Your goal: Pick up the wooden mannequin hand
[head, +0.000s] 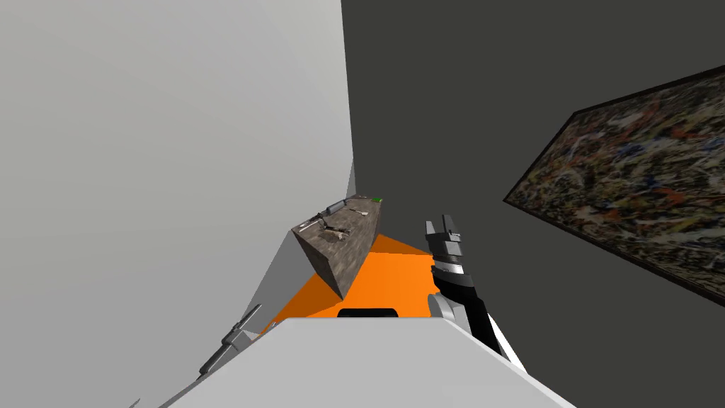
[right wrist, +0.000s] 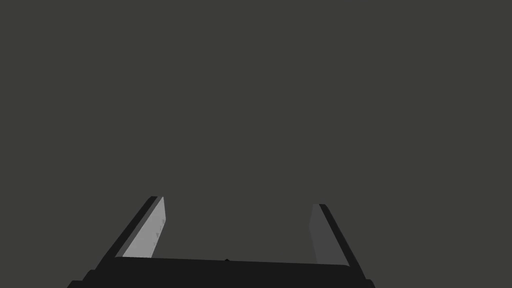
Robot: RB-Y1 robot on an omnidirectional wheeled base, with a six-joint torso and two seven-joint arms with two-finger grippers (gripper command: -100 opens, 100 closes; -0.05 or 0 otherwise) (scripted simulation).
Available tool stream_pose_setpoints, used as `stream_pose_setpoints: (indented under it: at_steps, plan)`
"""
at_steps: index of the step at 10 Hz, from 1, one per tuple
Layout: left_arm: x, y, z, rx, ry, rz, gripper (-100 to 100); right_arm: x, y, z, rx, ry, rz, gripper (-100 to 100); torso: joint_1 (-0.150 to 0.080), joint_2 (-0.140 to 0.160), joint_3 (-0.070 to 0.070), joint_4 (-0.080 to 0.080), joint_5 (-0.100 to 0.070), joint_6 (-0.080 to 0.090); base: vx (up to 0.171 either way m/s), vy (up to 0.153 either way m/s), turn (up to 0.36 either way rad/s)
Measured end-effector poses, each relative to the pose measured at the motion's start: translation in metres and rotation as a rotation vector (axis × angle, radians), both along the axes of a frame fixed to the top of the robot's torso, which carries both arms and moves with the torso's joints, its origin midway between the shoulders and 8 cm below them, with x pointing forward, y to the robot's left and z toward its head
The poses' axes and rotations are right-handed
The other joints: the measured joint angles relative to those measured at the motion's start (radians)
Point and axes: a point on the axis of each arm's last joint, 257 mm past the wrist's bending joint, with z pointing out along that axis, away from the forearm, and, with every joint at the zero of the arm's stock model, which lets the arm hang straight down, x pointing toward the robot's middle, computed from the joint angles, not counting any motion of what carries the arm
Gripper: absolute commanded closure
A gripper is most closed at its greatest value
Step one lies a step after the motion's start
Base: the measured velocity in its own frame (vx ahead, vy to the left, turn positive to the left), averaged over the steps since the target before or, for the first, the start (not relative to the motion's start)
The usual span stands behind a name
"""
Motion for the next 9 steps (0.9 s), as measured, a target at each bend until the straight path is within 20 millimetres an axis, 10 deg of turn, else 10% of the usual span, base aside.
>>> stream_pose_setpoints:
  at_steps: [9]
  plan:
    - [-0.09, 0.076, -0.023, 0.012, 0.233, 0.038, -100, 0.0, 0.0, 0.0, 0.0, 0.0, 0.0, 0, -0.001, -0.003, -0.002, -0.001, 0.0, 0.0, 0.041, -0.049, -0.25]
